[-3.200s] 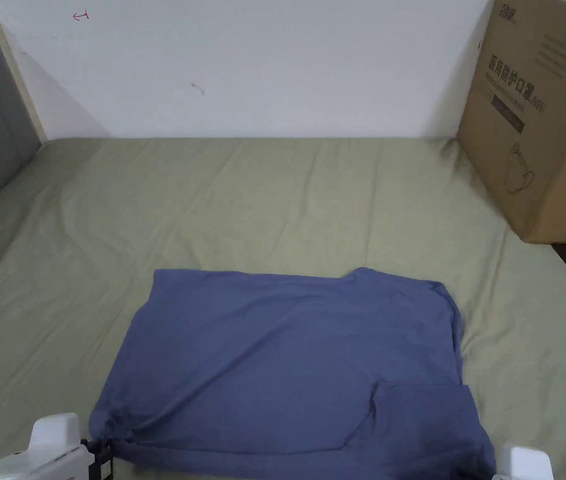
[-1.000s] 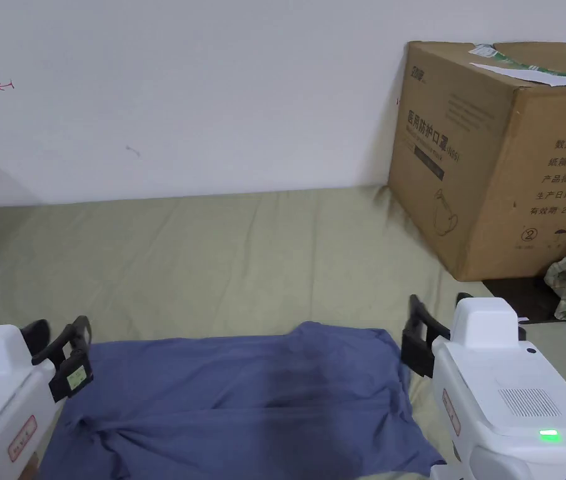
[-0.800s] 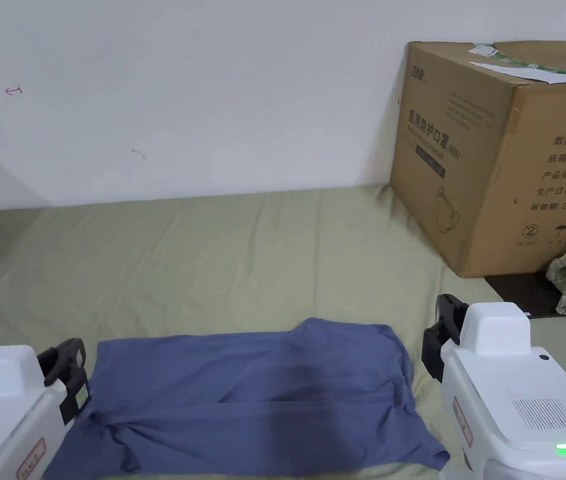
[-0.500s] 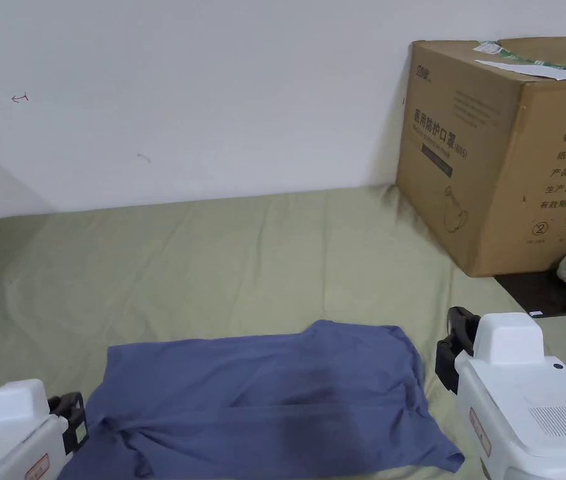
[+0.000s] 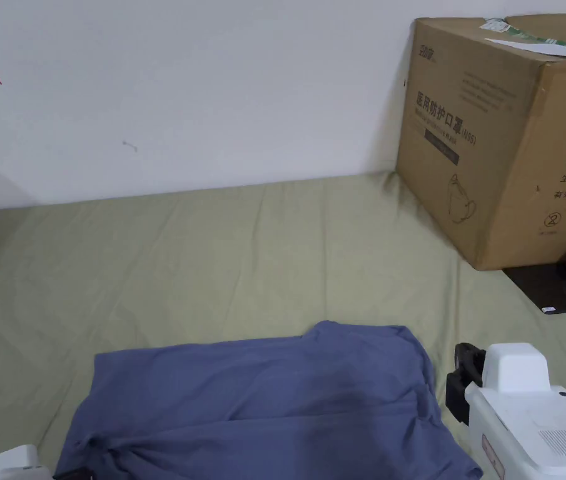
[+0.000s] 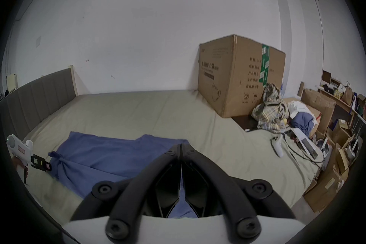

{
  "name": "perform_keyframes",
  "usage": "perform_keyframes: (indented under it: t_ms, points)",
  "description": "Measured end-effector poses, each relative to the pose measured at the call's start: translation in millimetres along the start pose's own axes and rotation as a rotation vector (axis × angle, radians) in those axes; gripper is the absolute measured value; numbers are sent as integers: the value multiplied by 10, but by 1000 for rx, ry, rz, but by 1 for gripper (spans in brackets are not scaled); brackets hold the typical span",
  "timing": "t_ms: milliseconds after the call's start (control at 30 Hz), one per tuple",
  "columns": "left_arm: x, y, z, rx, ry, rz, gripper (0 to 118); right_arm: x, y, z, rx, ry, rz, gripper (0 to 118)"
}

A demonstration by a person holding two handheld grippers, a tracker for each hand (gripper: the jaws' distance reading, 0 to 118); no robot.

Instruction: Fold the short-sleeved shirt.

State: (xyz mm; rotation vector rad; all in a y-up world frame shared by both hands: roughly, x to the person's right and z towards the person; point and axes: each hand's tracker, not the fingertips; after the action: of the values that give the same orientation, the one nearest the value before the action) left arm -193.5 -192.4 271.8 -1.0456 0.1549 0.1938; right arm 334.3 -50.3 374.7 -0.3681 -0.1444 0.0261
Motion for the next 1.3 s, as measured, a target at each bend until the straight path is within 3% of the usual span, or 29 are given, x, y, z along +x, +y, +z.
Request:
perform_keyframes:
  t_ms: [100, 133, 200, 300, 433, 500, 567, 600, 633, 700, 767, 833, 1100, 1300]
  points:
    - [-4, -38, -129, -36, -9, -34, 40, 49, -134, -157, -67, -6, -15, 0]
    - [3, -74, -135, -46, -14, -43, 36, 69, -187, -214, -90, -12, -22, 1]
    - [39, -107, -86, -1, -15, -53, 8, 122, -317, -342, -162, -22, -41, 9]
    - [80, -112, -84, 4, -33, -69, 2, 195, -549, -595, -310, -38, -52, 84]
    - [52, -113, 57, 39, -60, -70, 2, 275, -974, -968, -512, -33, -82, 104]
    - [24, -93, 109, 46, -75, -58, 2, 293, -1140, -1117, -575, -29, -116, 103]
    - [26, -91, 151, 54, -81, -61, 2, 294, -1252, -1234, -626, -18, -123, 91]
    - [30, -88, 169, 55, -83, -62, 2, 296, -1307, -1275, -644, -15, -131, 75]
    - [18, -66, 179, 56, -85, -61, 2, 299, -1346, -1293, -663, -8, -156, 43]
    - [22, -64, 216, 63, -86, -60, 2, 323, -1409, -1305, -658, 42, -199, 13]
    - [9, -58, 261, 71, -88, -55, 2, 298, -1361, -1246, -621, 69, -204, 13]
    - [-11, -62, 320, 79, -87, -52, 2, 193, -1242, -1071, -578, 49, -130, 13]
    - [-171, -336, 690, 93, -115, -9, 2, 425, -1003, -592, -515, 59, -143, 13]
    - [-254, -881, 860, 43, -127, 16, 2, 588, -1350, -408, -570, 54, -150, 13]
